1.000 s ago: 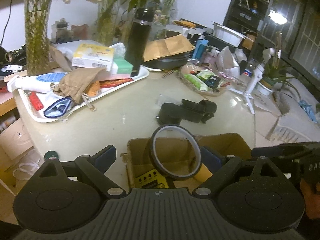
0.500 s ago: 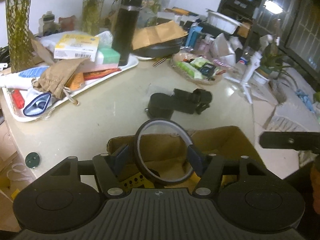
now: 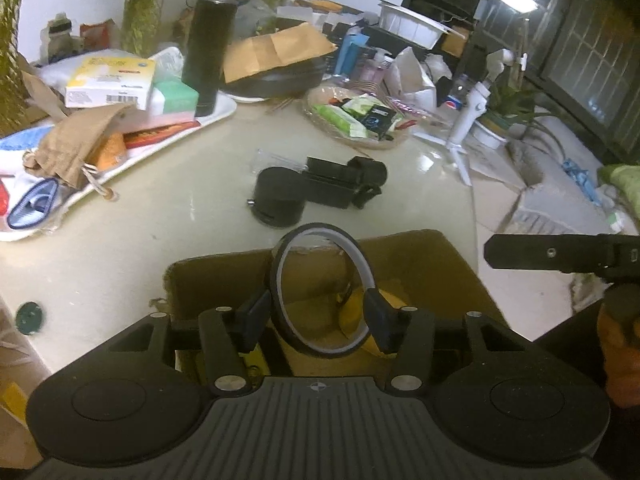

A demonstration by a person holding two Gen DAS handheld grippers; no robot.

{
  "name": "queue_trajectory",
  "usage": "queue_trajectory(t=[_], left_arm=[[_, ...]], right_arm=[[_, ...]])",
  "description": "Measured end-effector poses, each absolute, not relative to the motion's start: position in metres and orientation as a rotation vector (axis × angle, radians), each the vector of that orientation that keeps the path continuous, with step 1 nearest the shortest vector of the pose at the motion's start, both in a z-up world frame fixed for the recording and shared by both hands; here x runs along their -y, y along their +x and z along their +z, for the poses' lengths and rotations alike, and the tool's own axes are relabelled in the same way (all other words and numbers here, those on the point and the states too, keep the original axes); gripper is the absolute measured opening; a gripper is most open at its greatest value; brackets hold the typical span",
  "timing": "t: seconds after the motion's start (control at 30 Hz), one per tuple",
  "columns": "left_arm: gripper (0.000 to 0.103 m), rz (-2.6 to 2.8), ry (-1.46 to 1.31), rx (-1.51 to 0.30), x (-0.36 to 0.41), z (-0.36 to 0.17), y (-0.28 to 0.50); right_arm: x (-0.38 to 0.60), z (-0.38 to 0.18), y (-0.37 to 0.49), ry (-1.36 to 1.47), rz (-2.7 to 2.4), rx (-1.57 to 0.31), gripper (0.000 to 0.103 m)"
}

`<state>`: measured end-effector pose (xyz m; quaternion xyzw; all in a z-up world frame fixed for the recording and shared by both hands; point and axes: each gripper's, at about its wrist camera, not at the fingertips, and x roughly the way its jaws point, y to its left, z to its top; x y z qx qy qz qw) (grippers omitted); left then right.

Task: Organize rigid objects
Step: 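Lower the clear ring into the cardboard box and open the left tool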

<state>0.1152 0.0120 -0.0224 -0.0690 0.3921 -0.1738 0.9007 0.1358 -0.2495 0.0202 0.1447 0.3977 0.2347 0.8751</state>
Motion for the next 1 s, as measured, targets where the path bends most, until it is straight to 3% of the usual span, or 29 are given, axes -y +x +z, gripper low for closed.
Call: queue_trajectory(t=[0.23, 0.6, 0.67, 0.8, 1.0], left_arm=[[0.051, -0.312, -0.17, -0.733, -0.019, -0.011, 0.111], [0.051, -0.313, -0.235, -0.837, -0.023, -0.028, 0.138], [0.044, -0.312, -0.226, -0.861, -0.022, -0.032, 0.142], [0.011, -0.289, -0.186, -0.876, -0.021, -0.033, 0.141], [0.01, -0.364, -0.299, -0.857, -0.033, -0.028, 0.138]], right_arm=[[0.249, 0.02, 0.135, 0.295, 0.484, -0.831, 0.085], [0.249, 0.02, 0.136, 0.298, 0.478, -0.826, 0.085], [0.25, 0.019, 0.137, 0.299, 0.475, -0.827, 0.085], [0.252, 0.02, 0.136, 0.306, 0.473, -0.825, 0.085], [0.252, 0.02, 0.136, 0.312, 0.472, -0.82, 0.085]])
